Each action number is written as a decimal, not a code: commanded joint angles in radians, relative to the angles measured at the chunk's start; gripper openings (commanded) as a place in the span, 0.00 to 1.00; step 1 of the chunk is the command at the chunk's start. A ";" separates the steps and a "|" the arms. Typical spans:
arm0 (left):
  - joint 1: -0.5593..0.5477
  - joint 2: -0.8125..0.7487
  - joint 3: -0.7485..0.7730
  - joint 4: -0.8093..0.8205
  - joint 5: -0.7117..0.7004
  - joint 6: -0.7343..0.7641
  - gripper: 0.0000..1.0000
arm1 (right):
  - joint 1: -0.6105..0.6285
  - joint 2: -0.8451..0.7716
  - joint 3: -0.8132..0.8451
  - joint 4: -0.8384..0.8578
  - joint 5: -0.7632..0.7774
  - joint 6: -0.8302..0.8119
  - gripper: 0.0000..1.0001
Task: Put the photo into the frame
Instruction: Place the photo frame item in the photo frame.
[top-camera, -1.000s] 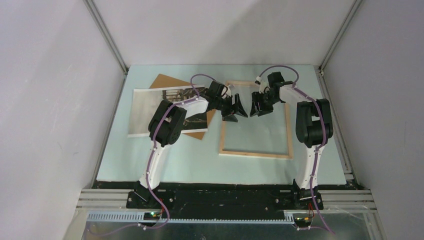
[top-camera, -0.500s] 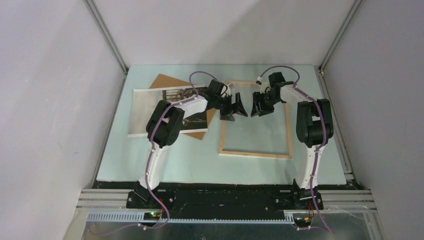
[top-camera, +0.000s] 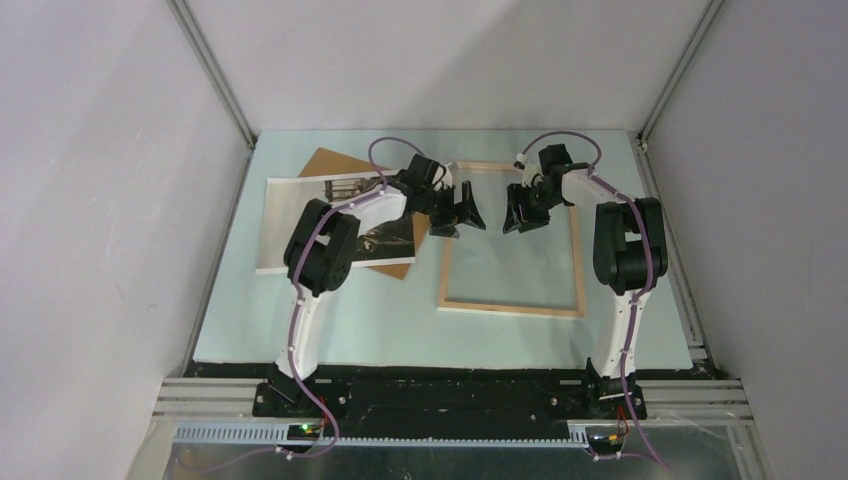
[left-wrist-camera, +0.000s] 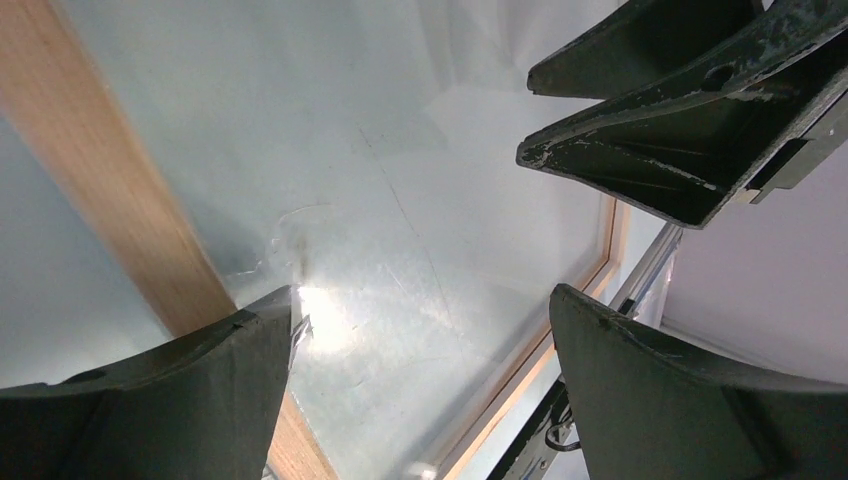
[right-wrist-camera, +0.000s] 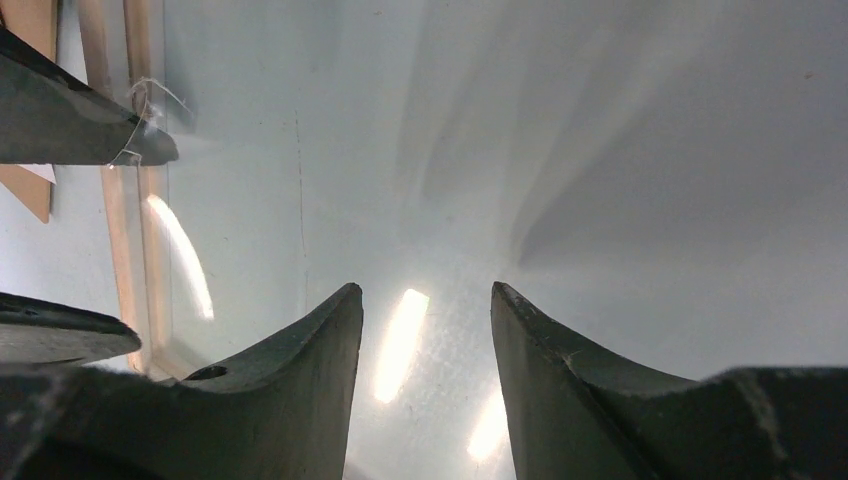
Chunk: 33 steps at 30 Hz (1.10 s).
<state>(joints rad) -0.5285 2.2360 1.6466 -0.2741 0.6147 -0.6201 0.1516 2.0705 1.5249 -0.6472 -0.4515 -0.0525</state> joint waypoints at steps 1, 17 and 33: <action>0.018 -0.084 -0.016 -0.017 -0.030 0.045 1.00 | -0.004 0.016 -0.003 0.008 0.014 -0.010 0.54; 0.042 -0.171 -0.099 -0.046 -0.094 0.122 1.00 | -0.006 0.016 -0.005 0.005 0.022 -0.012 0.54; 0.050 -0.282 -0.136 -0.112 -0.179 0.260 1.00 | -0.010 -0.069 0.007 -0.010 0.023 -0.014 0.61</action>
<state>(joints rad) -0.4808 2.0777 1.5249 -0.3702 0.4767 -0.4507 0.1482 2.0705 1.5185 -0.6502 -0.4335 -0.0532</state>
